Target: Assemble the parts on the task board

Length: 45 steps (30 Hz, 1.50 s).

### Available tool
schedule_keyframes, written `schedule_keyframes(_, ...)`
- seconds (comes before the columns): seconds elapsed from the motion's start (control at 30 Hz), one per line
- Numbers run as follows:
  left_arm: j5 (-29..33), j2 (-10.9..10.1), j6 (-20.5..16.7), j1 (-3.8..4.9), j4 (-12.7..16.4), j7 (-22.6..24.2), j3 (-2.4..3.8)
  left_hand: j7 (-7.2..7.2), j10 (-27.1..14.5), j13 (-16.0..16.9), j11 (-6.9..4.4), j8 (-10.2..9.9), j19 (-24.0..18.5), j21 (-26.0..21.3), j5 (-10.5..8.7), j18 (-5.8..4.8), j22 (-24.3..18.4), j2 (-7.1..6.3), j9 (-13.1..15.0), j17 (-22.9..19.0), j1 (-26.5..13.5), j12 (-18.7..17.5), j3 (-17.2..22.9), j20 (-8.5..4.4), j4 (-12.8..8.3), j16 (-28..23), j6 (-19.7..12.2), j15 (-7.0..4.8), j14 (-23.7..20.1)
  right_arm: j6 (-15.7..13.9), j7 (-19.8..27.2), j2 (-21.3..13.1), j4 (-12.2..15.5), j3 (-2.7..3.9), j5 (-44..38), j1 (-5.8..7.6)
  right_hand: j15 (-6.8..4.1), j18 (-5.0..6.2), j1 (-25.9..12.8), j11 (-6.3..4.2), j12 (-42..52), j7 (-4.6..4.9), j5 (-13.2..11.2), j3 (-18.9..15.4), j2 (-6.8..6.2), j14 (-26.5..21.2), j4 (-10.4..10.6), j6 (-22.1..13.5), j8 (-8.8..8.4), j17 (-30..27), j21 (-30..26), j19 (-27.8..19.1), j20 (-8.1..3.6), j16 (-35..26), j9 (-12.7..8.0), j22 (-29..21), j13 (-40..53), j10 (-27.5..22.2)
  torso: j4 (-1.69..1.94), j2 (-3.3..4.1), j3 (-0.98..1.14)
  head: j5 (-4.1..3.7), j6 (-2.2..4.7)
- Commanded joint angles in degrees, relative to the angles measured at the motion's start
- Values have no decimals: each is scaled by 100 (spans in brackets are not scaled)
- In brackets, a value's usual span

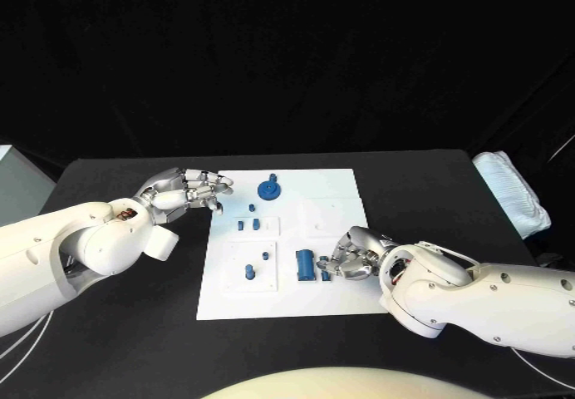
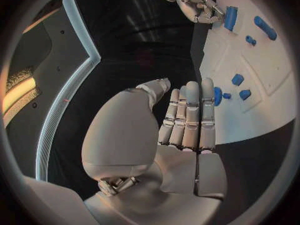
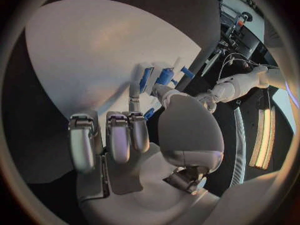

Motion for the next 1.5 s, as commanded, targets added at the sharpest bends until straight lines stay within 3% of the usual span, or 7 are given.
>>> schedule_keyframes(0.03,-15,11,77,1,-1,21,3,21,-13,-8,-15,24,35,-19,13,77,-5,59,-8,5,-4,-28,16,-4,34,-19,-20,26,18,119,147,-29,-29,-1,-72,-6,-26,-82,272,-45,2,-18,-138,22,-35,597,-152,-20,39,1510,34,599,-25,25,0,1505,1396,524,-1,-4,1,-6,3)
schedule_keyframes(0.13,-15,12,74,1,-6,21,3,21,-13,-8,-15,24,35,-19,13,77,-5,59,-8,5,-4,-28,16,-4,34,-19,-20,26,18,141,176,-49,-72,-1,-85,-6,-37,-82,704,-57,-10,-31,-641,105,-71,597,-404,-34,36,1510,34,599,-32,25,-20,1505,1393,521,-4,-4,1,-7,8)
schedule_keyframes(0.27,-16,18,73,1,-12,23,3,21,-13,-8,-15,24,35,-19,13,77,-5,59,-8,5,-4,-28,16,-4,34,-19,-20,26,18,134,190,-59,-134,-1,-127,-6,-41,-82,969,-65,-15,-41,-812,183,-68,597,-545,-32,19,1510,34,599,-35,25,-51,1505,1393,519,-4,-3,-1,-13,20)
schedule_keyframes(0.77,-16,35,70,0,-27,29,3,18,-11,-10,-18,27,39,-27,14,78,-11,61,-10,7,-1,-27,16,-4,40,-20,-22,24,18,-140,356,-88,-152,-1,-189,-5,-33,-82,1011,-52,-30,-23,-771,257,-99,597,-573,-13,-13,1510,34,599,-34,25,-109,1505,1390,515,-1,0,-1,-23,28)
schedule_keyframes(1.07,-16,45,67,0,-43,38,0,18,-11,-10,-18,27,39,-27,14,78,-11,61,-10,7,-1,-27,16,-4,40,-20,-22,24,18,-680,1345,-244,-11,2,244,19,18,-82,954,13,-275,49,-671,-223,-201,594,-373,-125,-55,1497,34,599,6,18,-159,1505,1304,431,-8,-8,0,-29,47)
schedule_keyframes(1.23,-15,54,67,0,-57,44,-3,18,-11,-10,-18,27,39,-27,14,78,-11,61,-10,7,-1,-27,16,-4,40,-20,-22,24,18,-522,1762,-231,67,4,67,31,14,-82,1302,0,-203,26,-784,-556,-203,597,-406,-108,87,1510,34,599,14,25,-74,1505,1332,446,-4,-2,5,-31,55)
schedule_keyframes(1.5,-15,62,72,-1,-60,50,-7,18,-11,-10,-18,27,39,-27,14,78,-11,61,-10,7,-1,-27,16,-4,40,-20,-22,24,18,-29,1613,14,-18,1,-542,14,-26,-82,1609,-52,77,-36,-1019,-965,-146,597,-304,-67,318,1510,34,599,-17,25,88,1505,1432,538,10,7,1,-24,54)
